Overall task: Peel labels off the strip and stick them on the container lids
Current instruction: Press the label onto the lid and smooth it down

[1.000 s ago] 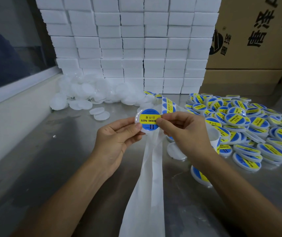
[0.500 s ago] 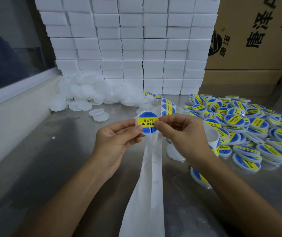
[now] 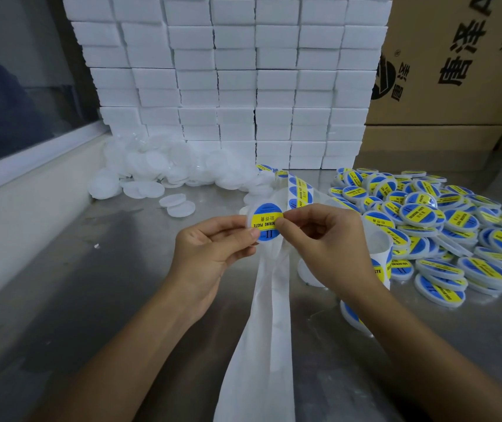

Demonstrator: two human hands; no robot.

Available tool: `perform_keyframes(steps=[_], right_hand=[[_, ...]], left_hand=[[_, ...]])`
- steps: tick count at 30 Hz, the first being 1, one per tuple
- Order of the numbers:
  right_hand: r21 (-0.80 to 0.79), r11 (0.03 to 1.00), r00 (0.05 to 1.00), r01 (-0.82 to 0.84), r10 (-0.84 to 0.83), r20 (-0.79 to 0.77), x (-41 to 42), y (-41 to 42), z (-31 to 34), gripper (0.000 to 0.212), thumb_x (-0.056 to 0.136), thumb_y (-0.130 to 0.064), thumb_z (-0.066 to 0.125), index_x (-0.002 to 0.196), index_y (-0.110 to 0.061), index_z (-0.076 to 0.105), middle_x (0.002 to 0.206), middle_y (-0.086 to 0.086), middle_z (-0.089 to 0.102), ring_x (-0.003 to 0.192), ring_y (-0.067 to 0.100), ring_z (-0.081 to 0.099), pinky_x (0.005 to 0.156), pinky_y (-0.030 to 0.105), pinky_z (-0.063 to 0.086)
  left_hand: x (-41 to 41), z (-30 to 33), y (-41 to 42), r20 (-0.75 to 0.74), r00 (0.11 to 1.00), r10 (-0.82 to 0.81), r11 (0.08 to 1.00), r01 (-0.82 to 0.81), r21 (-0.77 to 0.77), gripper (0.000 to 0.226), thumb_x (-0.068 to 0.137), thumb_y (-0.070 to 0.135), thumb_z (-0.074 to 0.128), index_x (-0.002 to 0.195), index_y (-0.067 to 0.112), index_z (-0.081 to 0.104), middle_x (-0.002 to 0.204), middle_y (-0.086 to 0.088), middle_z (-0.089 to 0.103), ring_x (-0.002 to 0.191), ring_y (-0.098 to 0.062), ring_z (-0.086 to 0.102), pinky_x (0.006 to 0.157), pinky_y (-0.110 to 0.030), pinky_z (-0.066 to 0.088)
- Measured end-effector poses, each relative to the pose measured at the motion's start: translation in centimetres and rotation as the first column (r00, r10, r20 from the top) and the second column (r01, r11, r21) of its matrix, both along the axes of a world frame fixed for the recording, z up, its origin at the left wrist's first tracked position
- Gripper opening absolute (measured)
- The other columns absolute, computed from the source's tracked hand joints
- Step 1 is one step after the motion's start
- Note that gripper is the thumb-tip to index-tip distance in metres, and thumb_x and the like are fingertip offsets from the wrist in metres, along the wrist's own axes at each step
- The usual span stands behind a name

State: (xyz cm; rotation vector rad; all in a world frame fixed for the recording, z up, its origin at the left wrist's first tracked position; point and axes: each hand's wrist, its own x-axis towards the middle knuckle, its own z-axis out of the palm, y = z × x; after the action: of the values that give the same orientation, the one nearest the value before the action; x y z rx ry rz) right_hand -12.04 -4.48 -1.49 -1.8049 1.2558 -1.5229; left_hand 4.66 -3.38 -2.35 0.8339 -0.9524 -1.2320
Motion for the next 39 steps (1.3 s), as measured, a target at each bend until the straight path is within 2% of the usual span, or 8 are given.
perform_keyframes(steps=[5, 11, 16, 20, 26, 33, 35, 39], right_hand=[[-0.213, 0.968, 0.981, 0.134, -0.159, -0.107, 0.4, 0.3, 0.0, 0.008, 0.082, -0.022, 0.078, 0.089, -0.019, 0.076, 0.071, -0.021, 0.066, 0.060, 0.008, 0.062, 0.059, 0.023, 0.052], [-0.324, 0.938, 0.980, 0.126, -0.169, -0.109, 1.3, 0.8, 0.0, 0.033, 0.079, -0.028, 0.080, 0.109, -0.018, 0.071, 0.098, 0.000, 0.061, 0.063, 0.006, 0.062, 0.058, 0.008, 0.044], [-0.119, 0.992, 0.995, -0.040, 0.050, 0.083, 1.7, 1.1, 0.2, 0.044, 0.078, -0.026, 0.081, 0.119, -0.021, 0.065, 0.100, -0.011, 0.066, 0.066, 0.007, 0.066, 0.064, 0.019, 0.053], [-0.046, 0.995, 0.983, -0.093, 0.099, 0.156, 1.4, 0.9, 0.7, 0.037, 0.079, -0.019, 0.079, 0.115, -0.020, 0.067, 0.077, 0.010, 0.071, 0.070, 0.027, 0.068, 0.067, 0.038, 0.058], [-0.058, 0.994, 0.970, -0.093, 0.104, 0.218, 0.5, 0.6, 0.9, 0.011, 0.094, -0.013, 0.061, 0.092, -0.018, 0.071, 0.063, -0.012, 0.070, 0.051, 0.003, 0.062, 0.046, 0.015, 0.046], [0.045, 0.983, 0.964, -0.180, 0.168, 0.204, 1.7, 1.3, 0.5, 0.039, 0.070, -0.052, 0.073, 0.099, -0.026, 0.073, 0.079, -0.009, 0.071, 0.063, 0.020, 0.066, 0.056, 0.025, 0.053], [0.048, 0.984, 0.961, -0.169, 0.154, 0.231, 1.7, 1.3, 0.5, 0.039, 0.067, -0.053, 0.073, 0.092, -0.023, 0.073, 0.075, -0.008, 0.071, 0.063, 0.025, 0.065, 0.059, 0.034, 0.056], [0.060, 0.988, 0.949, -0.144, 0.120, 0.291, 1.4, 1.0, 0.4, 0.022, 0.079, -0.036, 0.073, 0.080, -0.014, 0.071, 0.065, -0.002, 0.070, 0.052, 0.010, 0.060, 0.050, 0.020, 0.048]], left_hand=[[-0.2, 0.0, 0.2, -0.020, 0.999, -0.025, 1.000, 0.025, -0.018, 0.023, 0.046, 0.014, 0.081, 0.069, 0.016, 0.078, 0.079, -0.012, 0.075, 0.071, -0.019, 0.072, 0.062, -0.024, 0.056], [-0.4, 0.1, 0.3, -0.119, 0.985, -0.128, 0.992, 0.125, -0.030, 0.024, 0.058, 0.005, 0.077, 0.082, 0.009, 0.073, 0.090, -0.017, 0.074, 0.080, -0.024, 0.074, 0.067, -0.027, 0.058], [-0.3, 0.3, 0.2, -0.133, 0.971, -0.199, 0.980, 0.194, -0.051, 0.045, 0.070, 0.005, 0.068, 0.115, 0.007, 0.066, 0.101, -0.018, 0.073, 0.094, -0.026, 0.072, 0.075, -0.029, 0.058], [-0.1, 0.4, 0.4, -0.109, 0.970, -0.218, 0.976, 0.215, -0.045, 0.042, 0.076, 0.008, 0.061, 0.117, 0.009, 0.066, 0.100, -0.015, 0.074, 0.090, -0.024, 0.073, 0.071, -0.028, 0.058], [-0.6, 0.4, 0.6, -0.067, 0.963, -0.263, 0.964, 0.259, -0.059, 0.034, 0.068, 0.012, 0.069, 0.101, 0.016, 0.077, 0.101, -0.016, 0.074, 0.092, -0.031, 0.073, 0.069, -0.028, 0.058], [-0.3, 0.6, 0.5, -0.069, 0.956, -0.286, 0.952, 0.275, -0.134, 0.037, 0.074, 0.011, 0.064, 0.110, 0.014, 0.073, 0.101, -0.017, 0.073, 0.091, -0.029, 0.072, 0.073, -0.032, 0.058], [-0.3, 0.6, 0.5, -0.035, 0.954, -0.297, 0.946, 0.289, -0.147, 0.035, 0.074, 0.012, 0.063, 0.108, 0.016, 0.074, 0.095, -0.013, 0.075, 0.085, -0.025, 0.073, 0.070, -0.030, 0.058], [-0.1, 0.4, 0.4, 0.007, 0.962, -0.272, 0.956, 0.271, -0.111, 0.043, 0.073, 0.012, 0.064, 0.115, 0.007, 0.067, 0.094, -0.010, 0.075, 0.078, -0.020, 0.071, 0.066, -0.028, 0.058]])
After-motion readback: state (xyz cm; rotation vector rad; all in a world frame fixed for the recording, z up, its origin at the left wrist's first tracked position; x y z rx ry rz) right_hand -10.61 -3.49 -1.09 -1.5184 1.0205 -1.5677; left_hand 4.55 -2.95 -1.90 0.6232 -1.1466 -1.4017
